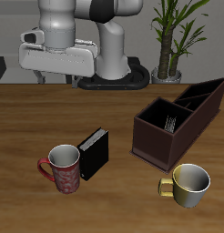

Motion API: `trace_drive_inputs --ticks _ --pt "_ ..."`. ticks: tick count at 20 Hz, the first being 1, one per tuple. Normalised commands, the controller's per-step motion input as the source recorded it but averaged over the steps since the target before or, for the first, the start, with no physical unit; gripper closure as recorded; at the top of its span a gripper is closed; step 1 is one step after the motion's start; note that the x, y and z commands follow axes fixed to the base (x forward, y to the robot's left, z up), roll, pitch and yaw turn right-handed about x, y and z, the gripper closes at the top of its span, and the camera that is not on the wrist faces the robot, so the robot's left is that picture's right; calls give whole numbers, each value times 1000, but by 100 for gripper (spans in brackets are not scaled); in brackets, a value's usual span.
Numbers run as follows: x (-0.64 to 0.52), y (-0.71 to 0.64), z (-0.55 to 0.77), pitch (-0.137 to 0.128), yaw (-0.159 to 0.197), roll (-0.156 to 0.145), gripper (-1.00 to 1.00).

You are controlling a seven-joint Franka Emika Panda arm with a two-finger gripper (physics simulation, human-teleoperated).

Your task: Place the yellow book into the left desk caddy's right compartment and place the red mug into the left desk caddy's left compartment

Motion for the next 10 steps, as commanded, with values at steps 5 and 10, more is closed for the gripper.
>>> trace_drive_inputs --ticks 5,10 --pt "82 96 14 -14 -28 10 -100" --pt "160 -91 -50 45 -113 -25 -100"
